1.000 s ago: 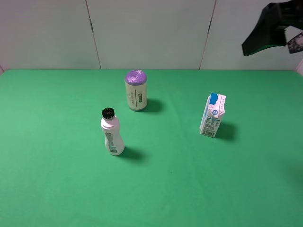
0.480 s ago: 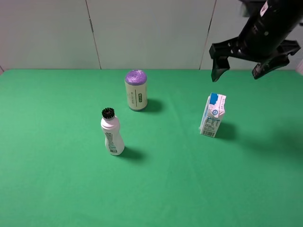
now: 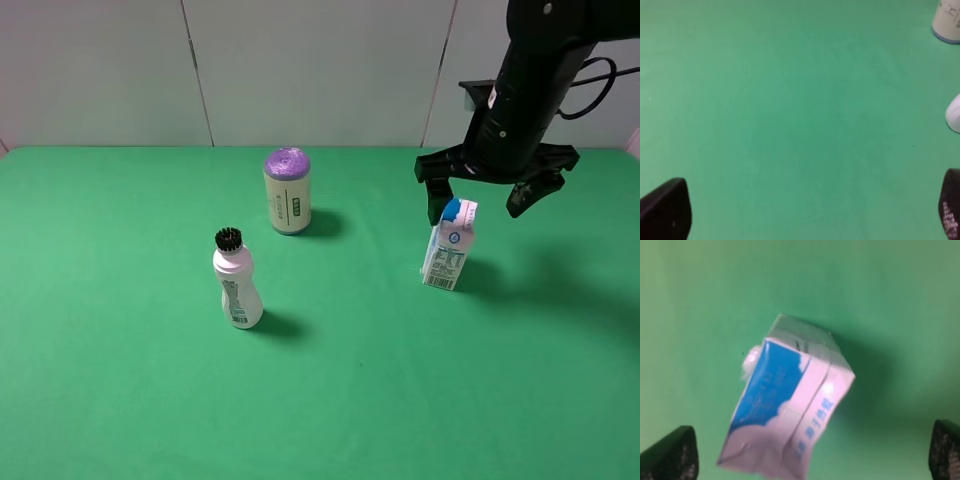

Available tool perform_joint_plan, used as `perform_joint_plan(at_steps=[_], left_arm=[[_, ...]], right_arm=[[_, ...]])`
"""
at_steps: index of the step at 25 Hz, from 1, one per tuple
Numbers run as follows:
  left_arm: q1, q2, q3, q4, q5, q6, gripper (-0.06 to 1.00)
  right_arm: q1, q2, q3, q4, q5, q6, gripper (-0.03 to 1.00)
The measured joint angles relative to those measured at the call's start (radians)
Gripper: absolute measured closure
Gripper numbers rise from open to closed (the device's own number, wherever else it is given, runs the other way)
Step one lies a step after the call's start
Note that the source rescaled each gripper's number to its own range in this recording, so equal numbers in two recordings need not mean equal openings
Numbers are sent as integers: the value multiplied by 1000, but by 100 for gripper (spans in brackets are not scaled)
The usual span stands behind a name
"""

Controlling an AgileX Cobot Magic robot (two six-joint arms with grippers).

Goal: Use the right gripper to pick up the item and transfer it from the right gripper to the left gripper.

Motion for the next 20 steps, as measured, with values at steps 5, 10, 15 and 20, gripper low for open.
perform_joint_plan(at_steps=[5, 10, 15, 20], left_arm=[[0, 0, 0, 0, 0, 0, -3], [0, 0, 0, 0, 0, 0, -3], [0, 0, 0, 0, 0, 0, -3], [0, 0, 0, 0, 0, 0, -3]], right_arm=[[0, 58, 0, 0, -33, 2, -3], [0, 107, -1, 0, -51, 4, -3], [0, 118, -1, 0, -51, 7, -3], [0, 120, -1, 0, -51, 8, 18]])
